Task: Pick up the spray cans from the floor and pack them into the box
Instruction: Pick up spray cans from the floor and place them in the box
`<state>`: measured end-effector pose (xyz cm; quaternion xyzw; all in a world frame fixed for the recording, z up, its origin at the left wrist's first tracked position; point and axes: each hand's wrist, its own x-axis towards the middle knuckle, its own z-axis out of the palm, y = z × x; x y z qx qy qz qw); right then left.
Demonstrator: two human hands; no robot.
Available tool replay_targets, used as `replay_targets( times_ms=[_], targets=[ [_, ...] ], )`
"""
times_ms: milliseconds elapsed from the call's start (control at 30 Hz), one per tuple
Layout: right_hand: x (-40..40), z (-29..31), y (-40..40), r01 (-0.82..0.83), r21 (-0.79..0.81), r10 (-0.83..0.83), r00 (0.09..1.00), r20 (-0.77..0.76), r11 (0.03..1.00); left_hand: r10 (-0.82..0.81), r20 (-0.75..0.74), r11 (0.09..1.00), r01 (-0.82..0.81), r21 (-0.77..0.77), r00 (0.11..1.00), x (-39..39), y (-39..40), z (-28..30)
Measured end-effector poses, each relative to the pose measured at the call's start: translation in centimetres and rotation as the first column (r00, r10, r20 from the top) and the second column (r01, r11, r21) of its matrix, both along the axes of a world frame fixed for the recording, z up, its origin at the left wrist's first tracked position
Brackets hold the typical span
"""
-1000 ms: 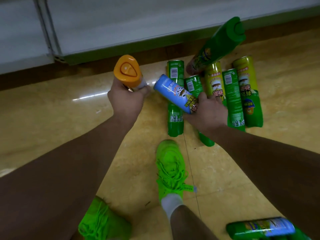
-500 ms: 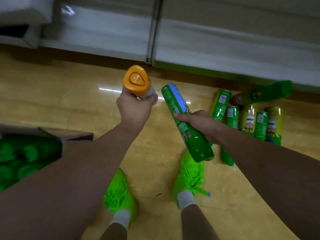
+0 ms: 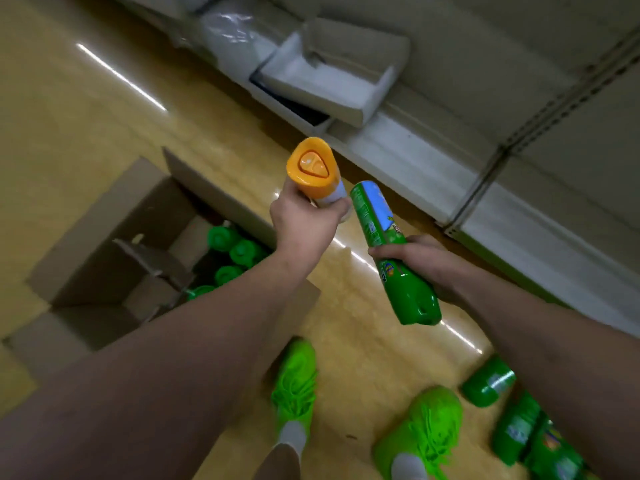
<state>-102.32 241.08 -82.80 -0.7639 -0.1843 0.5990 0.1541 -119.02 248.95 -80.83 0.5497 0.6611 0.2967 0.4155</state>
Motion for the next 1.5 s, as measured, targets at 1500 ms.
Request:
replay_targets(
  times_ms=[1500],
  targets=[
    [-39.7, -7.1, 16.0, -0.9, -0.319, 0.759, -0.426, 0.492, -0.299, 0.137, -0.096, 0.889, -0.165, -0.427, 0.986, -34.4, -11.7, -19.8]
  ],
)
